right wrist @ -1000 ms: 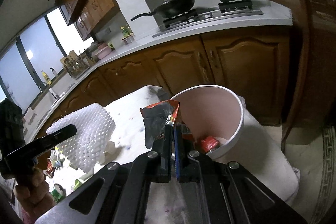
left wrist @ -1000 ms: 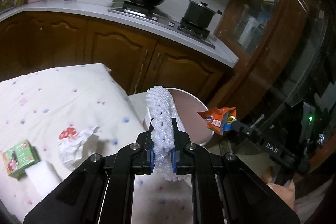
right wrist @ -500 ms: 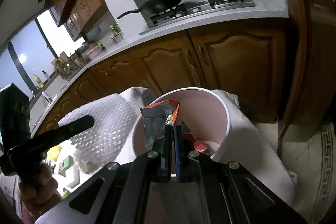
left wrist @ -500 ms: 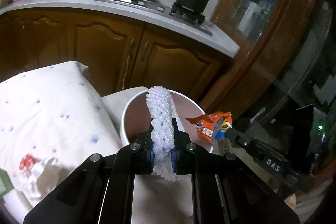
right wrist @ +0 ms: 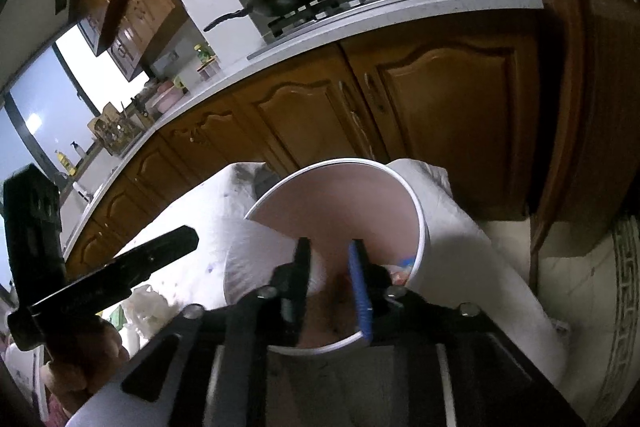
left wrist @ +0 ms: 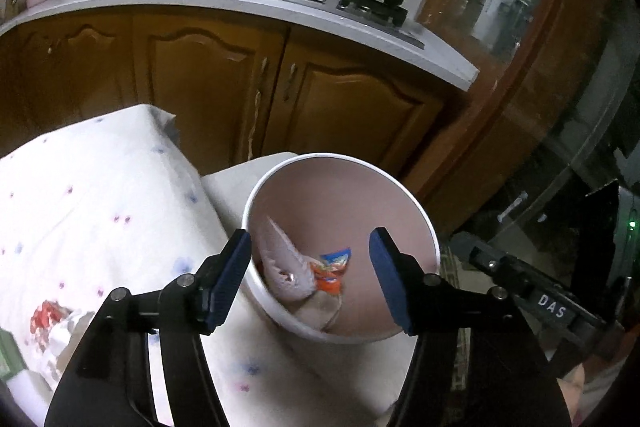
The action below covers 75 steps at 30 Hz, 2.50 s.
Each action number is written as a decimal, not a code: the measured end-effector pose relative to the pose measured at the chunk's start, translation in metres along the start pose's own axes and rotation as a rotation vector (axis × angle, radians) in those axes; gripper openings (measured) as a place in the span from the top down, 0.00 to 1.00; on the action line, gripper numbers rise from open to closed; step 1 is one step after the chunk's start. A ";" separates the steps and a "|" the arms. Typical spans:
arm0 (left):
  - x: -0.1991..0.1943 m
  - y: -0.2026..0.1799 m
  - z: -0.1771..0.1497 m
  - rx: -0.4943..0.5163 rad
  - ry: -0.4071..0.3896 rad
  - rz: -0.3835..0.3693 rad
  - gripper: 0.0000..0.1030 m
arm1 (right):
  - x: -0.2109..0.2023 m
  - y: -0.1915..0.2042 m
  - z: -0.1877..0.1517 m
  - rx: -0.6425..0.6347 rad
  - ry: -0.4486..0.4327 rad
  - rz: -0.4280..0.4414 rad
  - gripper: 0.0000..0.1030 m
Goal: Collect trash
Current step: 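Carry both items over the bin and open both tools to drop them, then move both tools back over the table toward the crumpled tissues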
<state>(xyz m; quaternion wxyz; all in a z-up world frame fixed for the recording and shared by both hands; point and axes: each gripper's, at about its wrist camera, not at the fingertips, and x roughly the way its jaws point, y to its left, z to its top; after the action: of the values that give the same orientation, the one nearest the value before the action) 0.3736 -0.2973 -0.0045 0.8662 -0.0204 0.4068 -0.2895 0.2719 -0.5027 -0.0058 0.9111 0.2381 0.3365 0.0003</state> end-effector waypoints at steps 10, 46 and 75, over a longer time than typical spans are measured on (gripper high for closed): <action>-0.032 0.018 -0.018 -0.048 -0.030 0.020 0.35 | -0.019 0.006 -0.007 0.025 -0.044 0.044 0.26; -0.171 0.120 -0.105 -0.219 -0.150 0.177 0.29 | -0.025 0.116 -0.061 -0.058 0.011 0.209 0.10; -0.280 0.265 -0.171 -0.379 -0.223 0.468 0.26 | 0.030 0.225 -0.094 -0.235 0.082 0.235 0.10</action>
<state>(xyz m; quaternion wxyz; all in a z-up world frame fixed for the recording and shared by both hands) 0.2392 0.1024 0.0033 0.9293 -0.1188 0.3496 0.0026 0.2732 -0.2576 0.0112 0.9118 0.1674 0.3411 0.1557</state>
